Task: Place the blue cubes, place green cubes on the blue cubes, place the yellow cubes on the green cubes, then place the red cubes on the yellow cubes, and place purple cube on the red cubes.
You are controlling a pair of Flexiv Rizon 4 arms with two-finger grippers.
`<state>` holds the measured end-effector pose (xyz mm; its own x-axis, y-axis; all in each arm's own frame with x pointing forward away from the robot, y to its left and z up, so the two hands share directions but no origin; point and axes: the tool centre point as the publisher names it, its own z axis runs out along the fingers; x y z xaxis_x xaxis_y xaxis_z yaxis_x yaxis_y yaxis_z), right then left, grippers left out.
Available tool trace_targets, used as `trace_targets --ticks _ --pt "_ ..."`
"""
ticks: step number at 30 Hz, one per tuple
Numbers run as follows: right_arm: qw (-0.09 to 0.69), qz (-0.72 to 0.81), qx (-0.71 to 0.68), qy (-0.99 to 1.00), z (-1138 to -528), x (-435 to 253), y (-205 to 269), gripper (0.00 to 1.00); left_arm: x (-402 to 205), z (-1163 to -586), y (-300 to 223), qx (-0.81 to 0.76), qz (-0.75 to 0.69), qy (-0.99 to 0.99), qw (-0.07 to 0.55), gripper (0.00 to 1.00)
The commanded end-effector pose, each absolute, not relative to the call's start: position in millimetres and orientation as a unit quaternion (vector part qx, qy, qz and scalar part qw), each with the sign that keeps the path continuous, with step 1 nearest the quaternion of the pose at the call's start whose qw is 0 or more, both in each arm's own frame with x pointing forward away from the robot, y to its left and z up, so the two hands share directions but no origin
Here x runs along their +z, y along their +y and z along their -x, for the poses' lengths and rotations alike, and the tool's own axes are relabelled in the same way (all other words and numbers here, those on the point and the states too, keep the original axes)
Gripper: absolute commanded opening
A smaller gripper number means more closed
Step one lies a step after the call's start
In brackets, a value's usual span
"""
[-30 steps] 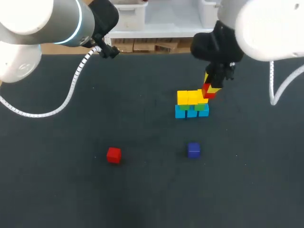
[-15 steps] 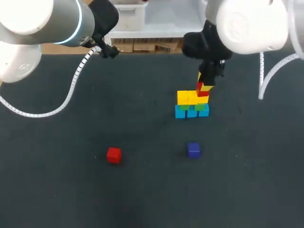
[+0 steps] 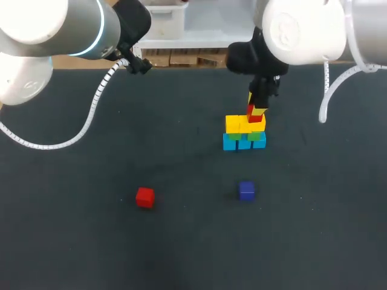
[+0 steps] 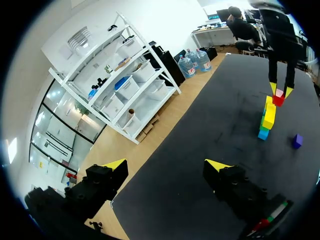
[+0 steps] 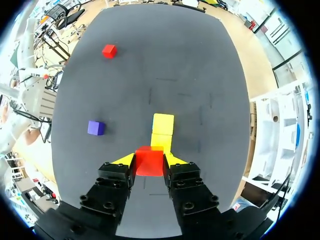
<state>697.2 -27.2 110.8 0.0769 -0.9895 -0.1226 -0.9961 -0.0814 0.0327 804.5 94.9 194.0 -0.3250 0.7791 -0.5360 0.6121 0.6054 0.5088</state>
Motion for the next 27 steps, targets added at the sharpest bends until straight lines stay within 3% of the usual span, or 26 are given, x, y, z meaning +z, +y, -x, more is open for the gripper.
trace_targets --ticks 1,27 --pt "0.027 0.732 0.056 0.678 -698.9 108.8 -28.0 0.0 194.3 -806.1 95.2 0.106 -0.433 0.807 0.389 1.0" --pt "0.025 0.733 0.051 0.678 -707.9 100.3 -21.0 0.0 194.3 -806.1 95.2 0.106 -0.433 0.807 0.389 1.0"
